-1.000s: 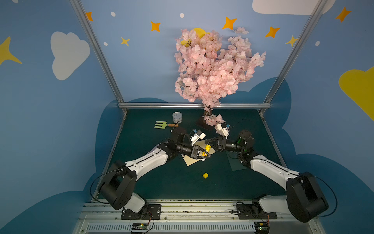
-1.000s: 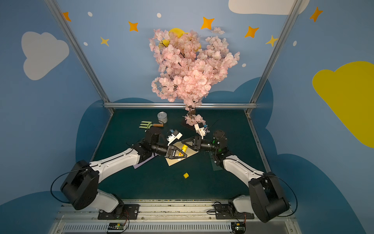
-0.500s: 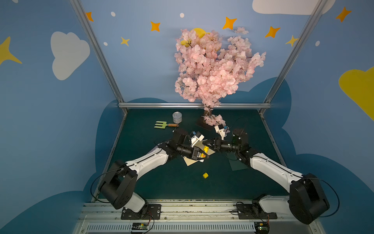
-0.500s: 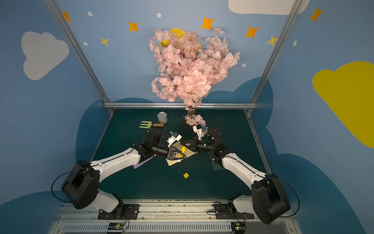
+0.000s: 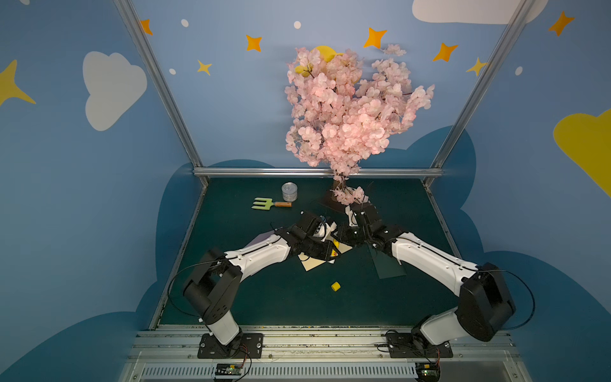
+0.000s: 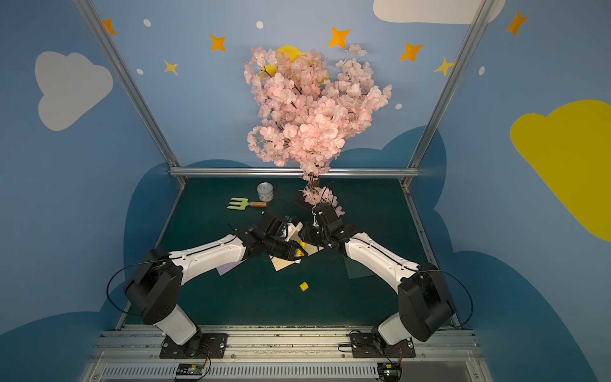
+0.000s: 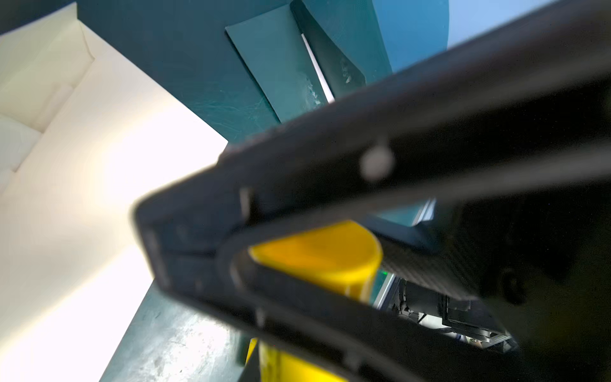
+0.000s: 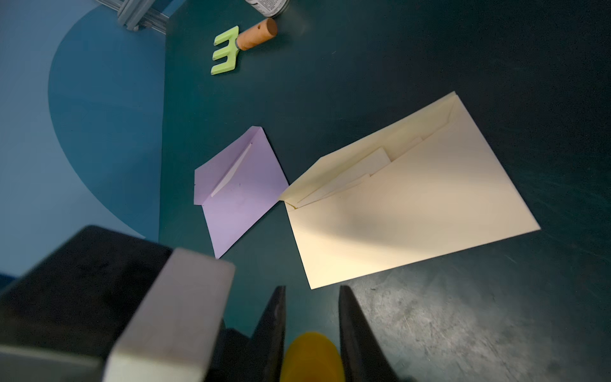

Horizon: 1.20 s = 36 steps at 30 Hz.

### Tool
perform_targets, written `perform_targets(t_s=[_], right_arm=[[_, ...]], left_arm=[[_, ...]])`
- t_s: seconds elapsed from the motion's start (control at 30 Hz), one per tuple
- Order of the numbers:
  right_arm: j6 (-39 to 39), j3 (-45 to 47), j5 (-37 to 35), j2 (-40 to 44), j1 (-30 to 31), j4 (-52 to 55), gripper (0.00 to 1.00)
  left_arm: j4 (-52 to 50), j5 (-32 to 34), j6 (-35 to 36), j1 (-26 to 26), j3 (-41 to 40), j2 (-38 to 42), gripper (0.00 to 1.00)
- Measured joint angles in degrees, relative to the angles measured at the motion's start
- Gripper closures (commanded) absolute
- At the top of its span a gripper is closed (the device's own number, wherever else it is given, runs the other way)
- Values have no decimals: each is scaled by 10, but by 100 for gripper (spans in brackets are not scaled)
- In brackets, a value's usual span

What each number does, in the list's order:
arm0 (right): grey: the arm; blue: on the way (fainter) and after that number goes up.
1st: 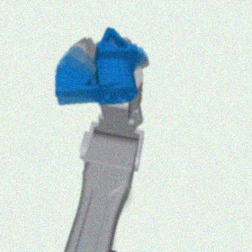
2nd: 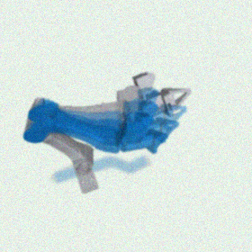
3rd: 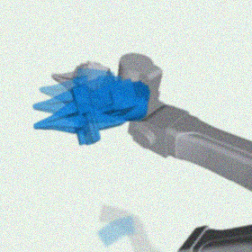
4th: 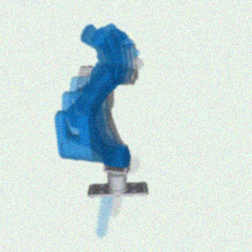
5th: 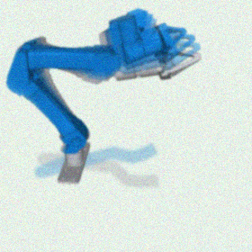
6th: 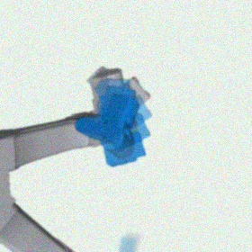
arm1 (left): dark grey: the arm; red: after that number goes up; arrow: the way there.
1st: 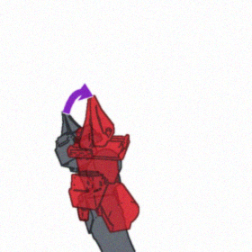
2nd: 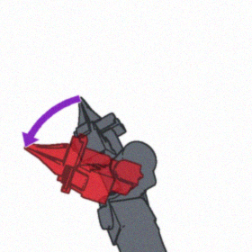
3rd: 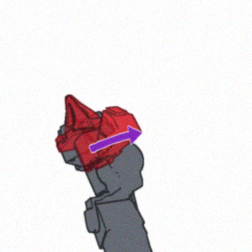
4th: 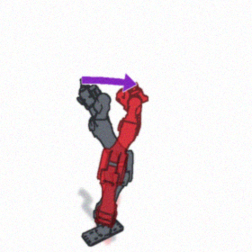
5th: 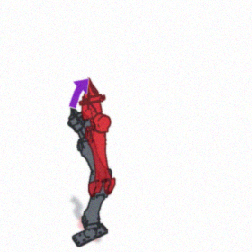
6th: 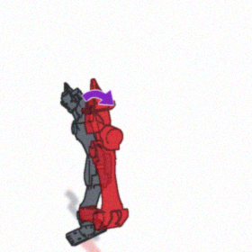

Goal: Seal the envelope with a glue stick
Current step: Unscrew the glue stick.

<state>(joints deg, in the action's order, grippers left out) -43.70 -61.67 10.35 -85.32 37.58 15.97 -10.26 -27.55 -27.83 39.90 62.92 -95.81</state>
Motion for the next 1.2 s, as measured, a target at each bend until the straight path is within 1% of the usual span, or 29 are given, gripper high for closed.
perform_targets(t_s=[0.03,0.13,0.2,0.33,0.43,0.63,0.77,0.87,1.07,1.2], right_arm=[[8,0,6,4,-2,1,71],[27,12,45,24,-11,0,55],[35,27,79,49,-19,-5,48],[39,43,145,94,-30,-23,39],[32,73,200,124,-45,-70,37],[-14,160,288,160,-87,-179,36],[-42,184,333,161,-98,-238,37],[-67,190,365,156,-94,-294,40],[-105,191,398,120,-75,-381,49],[-118,196,403,105,-70,-403,62]], left_arm=[[2,-6,2,0,0,0,97],[4,-22,2,-5,-2,5,97],[6,-37,-2,-18,-9,8,97],[30,-85,-20,-39,-37,21,97],[57,-126,-32,-41,-56,41,97],[118,-191,-50,-42,-78,81,97],[138,-213,-50,-43,-87,100,97],[145,-225,-49,-43,-87,104,97],[154,-237,-47,-43,-88,104,97],[157,-243,-46,-43,-88,104,97]])
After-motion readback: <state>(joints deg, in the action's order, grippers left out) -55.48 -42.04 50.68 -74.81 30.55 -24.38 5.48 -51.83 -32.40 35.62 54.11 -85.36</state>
